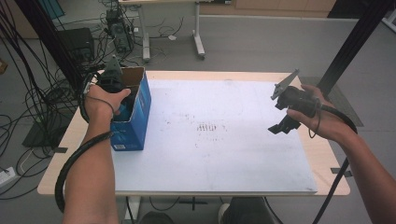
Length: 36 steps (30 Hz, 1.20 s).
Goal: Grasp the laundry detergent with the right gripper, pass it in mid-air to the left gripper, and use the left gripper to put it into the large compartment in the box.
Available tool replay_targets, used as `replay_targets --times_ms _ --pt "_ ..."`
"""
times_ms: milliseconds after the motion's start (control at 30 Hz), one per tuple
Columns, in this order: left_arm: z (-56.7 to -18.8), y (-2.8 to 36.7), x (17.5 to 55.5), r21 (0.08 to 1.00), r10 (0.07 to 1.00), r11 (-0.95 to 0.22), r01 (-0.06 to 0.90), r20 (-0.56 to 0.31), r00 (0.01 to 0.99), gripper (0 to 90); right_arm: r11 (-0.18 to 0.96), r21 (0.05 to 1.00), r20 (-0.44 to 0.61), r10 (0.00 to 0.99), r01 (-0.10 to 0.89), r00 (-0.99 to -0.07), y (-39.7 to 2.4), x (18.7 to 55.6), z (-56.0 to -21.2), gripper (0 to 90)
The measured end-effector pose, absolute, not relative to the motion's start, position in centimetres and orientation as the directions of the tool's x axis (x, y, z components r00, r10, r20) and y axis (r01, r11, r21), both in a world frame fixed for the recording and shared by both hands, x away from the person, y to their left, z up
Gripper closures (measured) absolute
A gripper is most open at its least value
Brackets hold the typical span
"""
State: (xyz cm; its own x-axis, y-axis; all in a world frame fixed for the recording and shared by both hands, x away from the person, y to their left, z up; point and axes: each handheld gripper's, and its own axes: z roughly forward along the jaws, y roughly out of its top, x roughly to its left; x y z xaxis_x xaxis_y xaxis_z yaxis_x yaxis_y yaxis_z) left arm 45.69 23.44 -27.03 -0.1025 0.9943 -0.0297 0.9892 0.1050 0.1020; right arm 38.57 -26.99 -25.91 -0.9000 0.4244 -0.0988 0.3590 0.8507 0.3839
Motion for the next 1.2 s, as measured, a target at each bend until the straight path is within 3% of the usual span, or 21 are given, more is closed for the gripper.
replay_targets --times_ms 833,1200 --pt "-26.95 23.21 45.74 0.106 0.995 0.104 0.989 -0.024 -0.102 35.3 0.849 0.387 -0.102 0.428 0.361 -0.898 -27.28 38.49 -25.93 6.0" --pt "-26.25 23.03 45.6 0.119 0.995 0.095 0.988 -0.019 -0.093 30.8 0.848 0.392 -0.103 0.426 0.357 -0.899 -27.14 38.43 -25.83 6.0"
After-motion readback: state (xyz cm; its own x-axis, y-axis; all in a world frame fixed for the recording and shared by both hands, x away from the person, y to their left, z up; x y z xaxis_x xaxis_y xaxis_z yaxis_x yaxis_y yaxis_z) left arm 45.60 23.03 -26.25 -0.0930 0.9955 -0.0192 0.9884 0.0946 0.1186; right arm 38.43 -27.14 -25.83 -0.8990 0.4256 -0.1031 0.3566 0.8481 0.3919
